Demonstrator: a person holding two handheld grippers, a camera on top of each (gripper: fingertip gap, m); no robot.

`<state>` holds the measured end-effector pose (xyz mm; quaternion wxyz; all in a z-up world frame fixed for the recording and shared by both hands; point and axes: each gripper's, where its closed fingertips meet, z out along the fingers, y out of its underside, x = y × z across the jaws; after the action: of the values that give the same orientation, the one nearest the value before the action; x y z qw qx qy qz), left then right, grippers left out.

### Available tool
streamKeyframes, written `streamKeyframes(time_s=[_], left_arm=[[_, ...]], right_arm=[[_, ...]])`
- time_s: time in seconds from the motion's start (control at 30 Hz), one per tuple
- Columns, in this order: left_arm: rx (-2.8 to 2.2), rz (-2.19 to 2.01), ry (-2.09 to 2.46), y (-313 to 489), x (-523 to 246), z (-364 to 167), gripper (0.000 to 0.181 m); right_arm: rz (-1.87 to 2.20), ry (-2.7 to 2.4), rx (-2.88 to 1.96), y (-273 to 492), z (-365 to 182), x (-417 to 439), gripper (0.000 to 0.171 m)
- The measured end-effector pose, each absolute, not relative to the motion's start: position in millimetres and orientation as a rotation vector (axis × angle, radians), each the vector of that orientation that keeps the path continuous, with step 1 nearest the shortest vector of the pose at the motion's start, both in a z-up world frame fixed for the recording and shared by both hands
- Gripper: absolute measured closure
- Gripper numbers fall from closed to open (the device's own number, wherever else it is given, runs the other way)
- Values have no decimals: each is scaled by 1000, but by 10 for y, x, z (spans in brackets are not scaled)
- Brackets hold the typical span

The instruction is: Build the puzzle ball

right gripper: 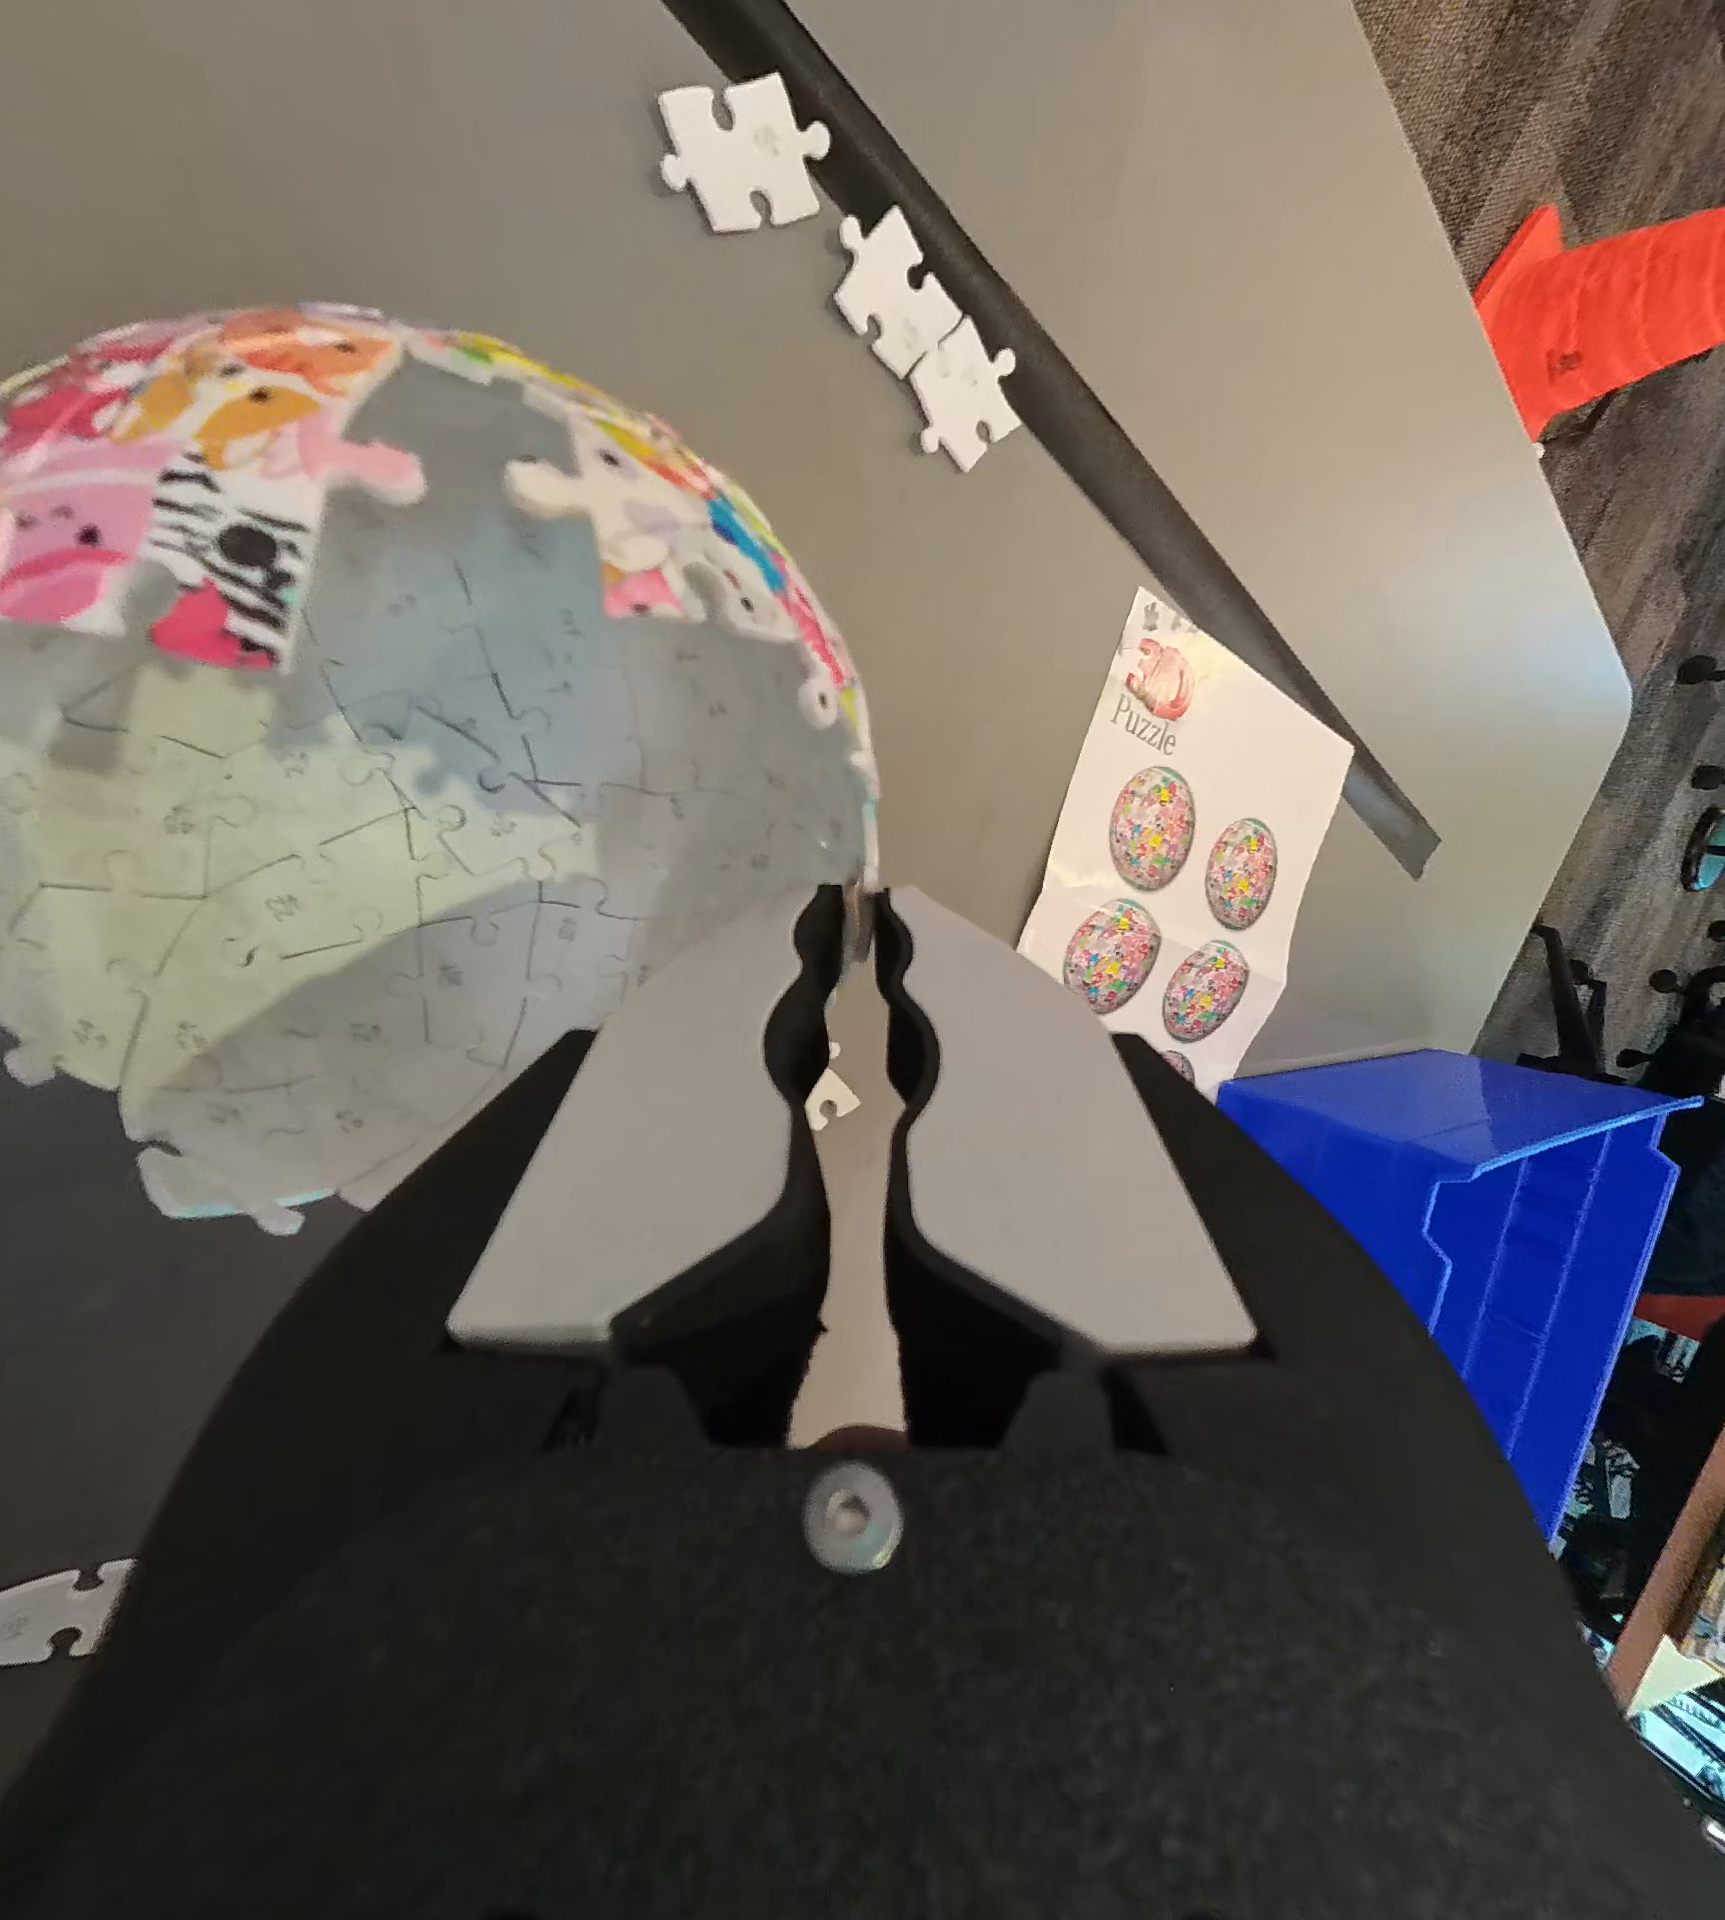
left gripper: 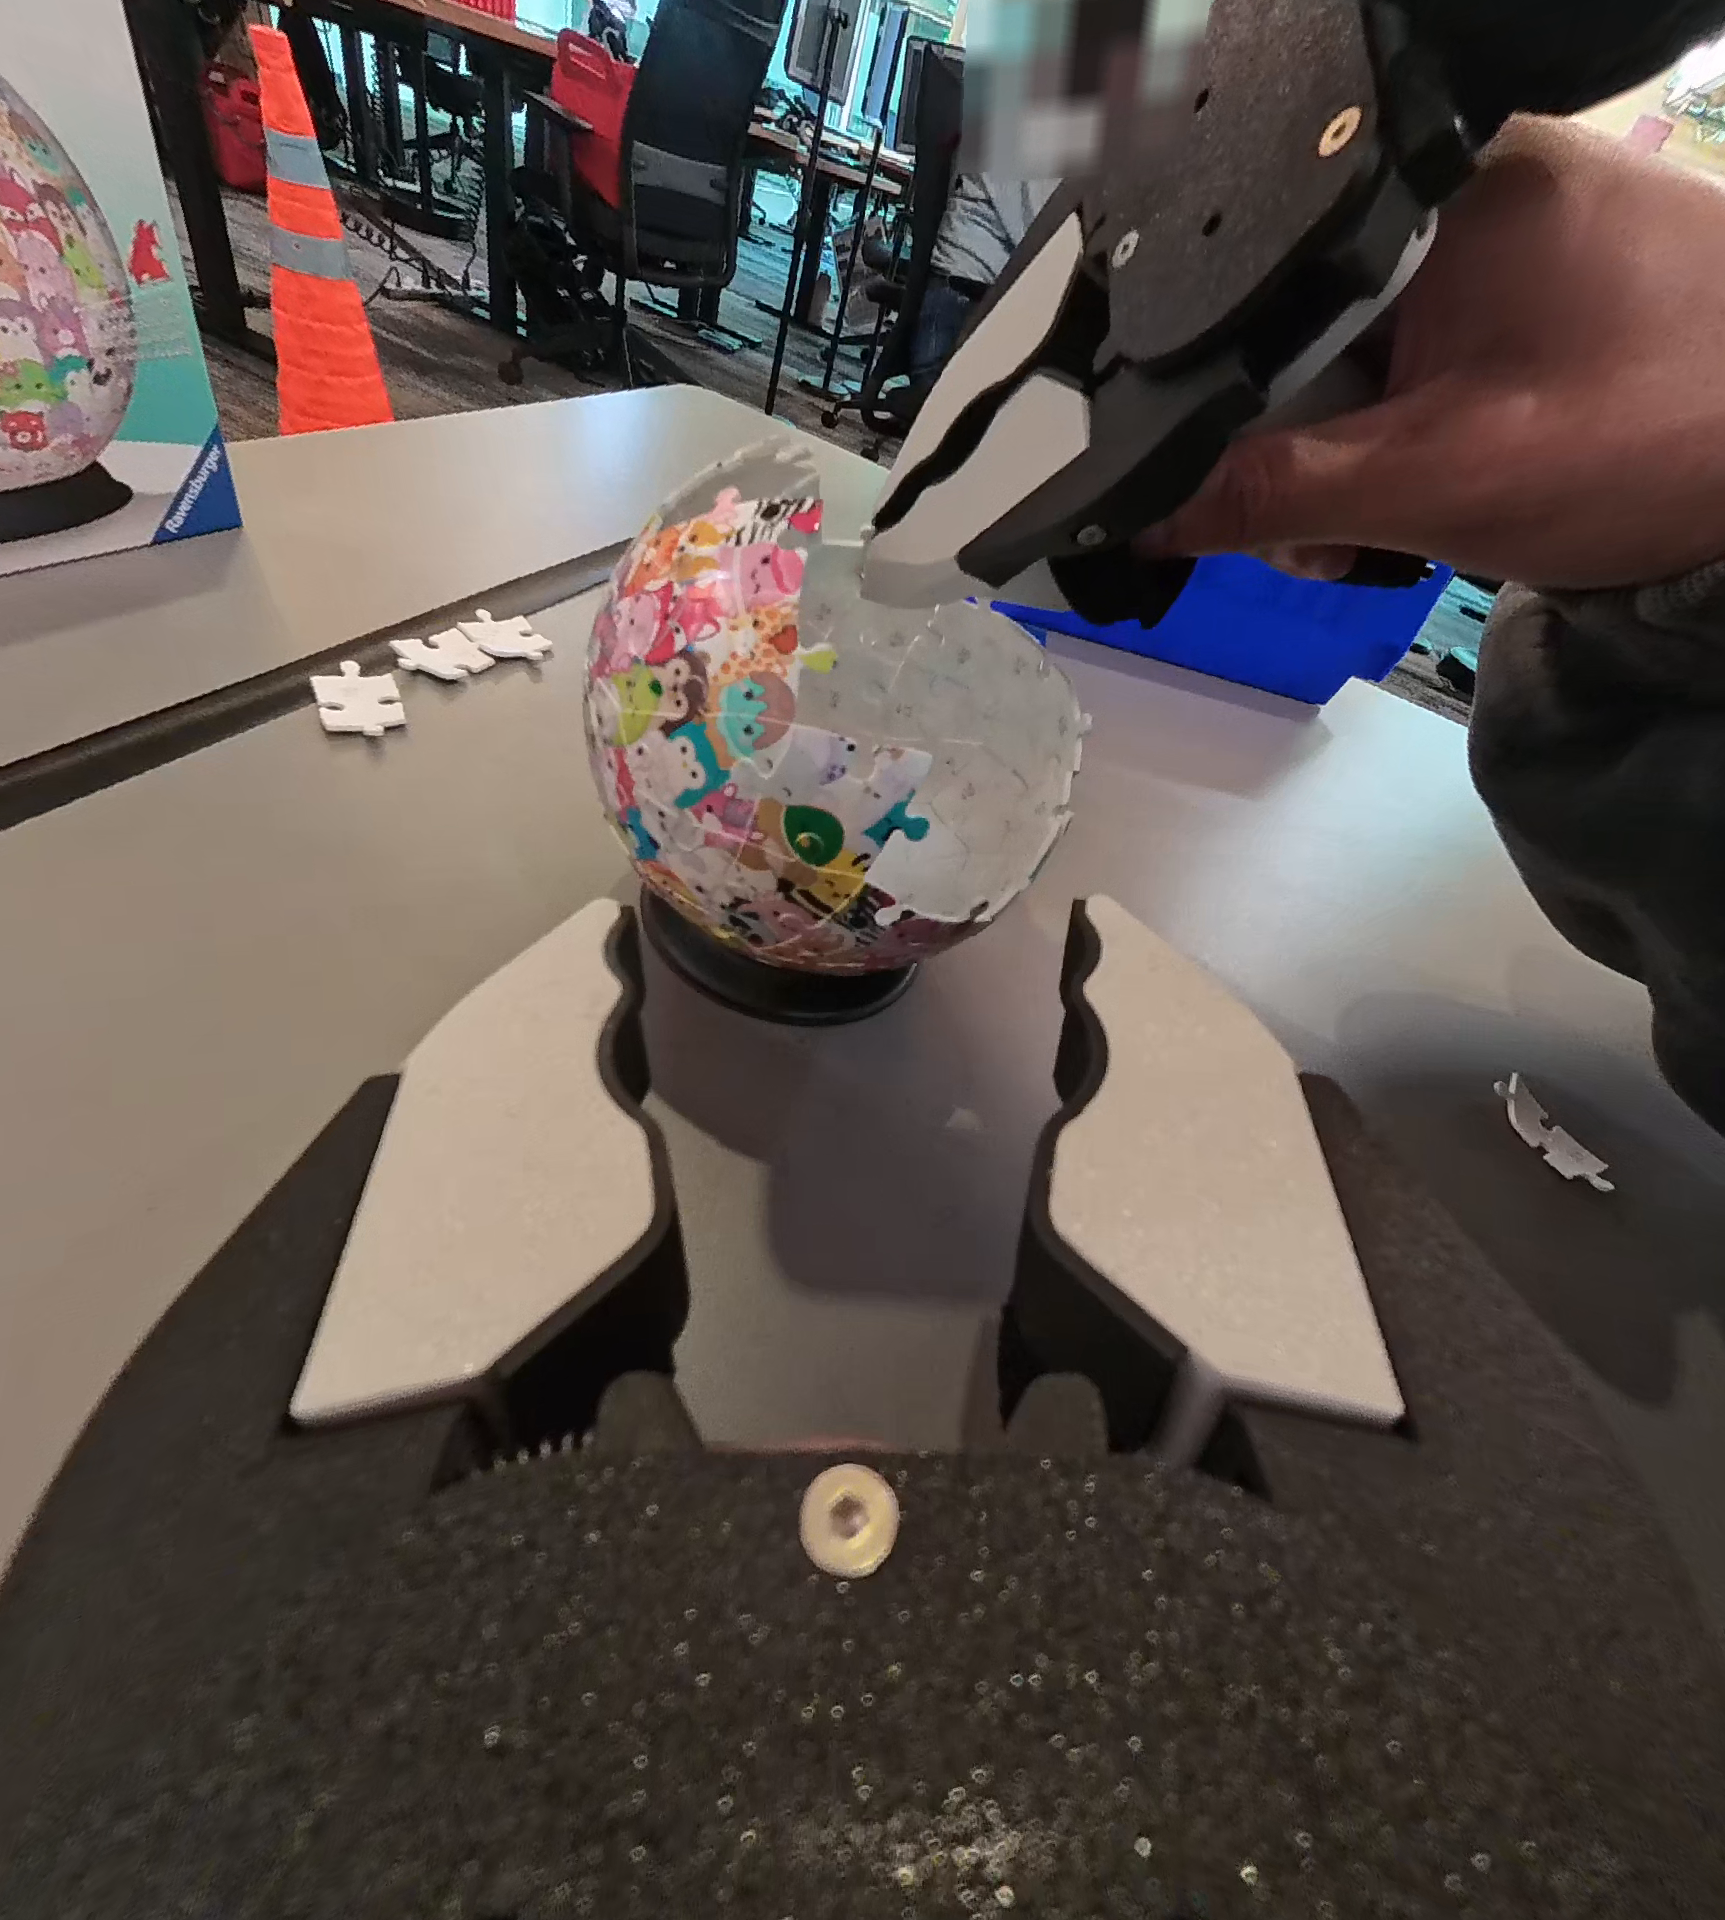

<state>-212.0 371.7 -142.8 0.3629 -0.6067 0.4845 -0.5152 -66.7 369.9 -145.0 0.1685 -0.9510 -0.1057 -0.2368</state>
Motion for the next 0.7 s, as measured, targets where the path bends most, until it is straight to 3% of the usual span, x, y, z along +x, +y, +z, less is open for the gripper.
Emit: streamKeyframes(time_s=[0.17,0.27,0.43,0.6,0.7], left_arm=[[-1562,-1326,1250,3713,-2119,-1430,104],[-1563,-1328,1248,3716,-2120,-1430,104],[-1563,-1328,1247,3718,-2119,-1429,105],[-1550,-1317,1235,3730,-2126,-1410,109],[-1488,-1246,1182,3826,-2179,-1320,127]], right_arm=[[-698,-334,-2694,3703,-1443,-670,165],[-701,-363,-2691,3670,-1419,-695,147],[-682,-390,-2623,3601,-1167,-697,139],[-339,-336,-2459,3642,-900,-597,139],[-57,-326,-2348,3639,-967,-535,131]])
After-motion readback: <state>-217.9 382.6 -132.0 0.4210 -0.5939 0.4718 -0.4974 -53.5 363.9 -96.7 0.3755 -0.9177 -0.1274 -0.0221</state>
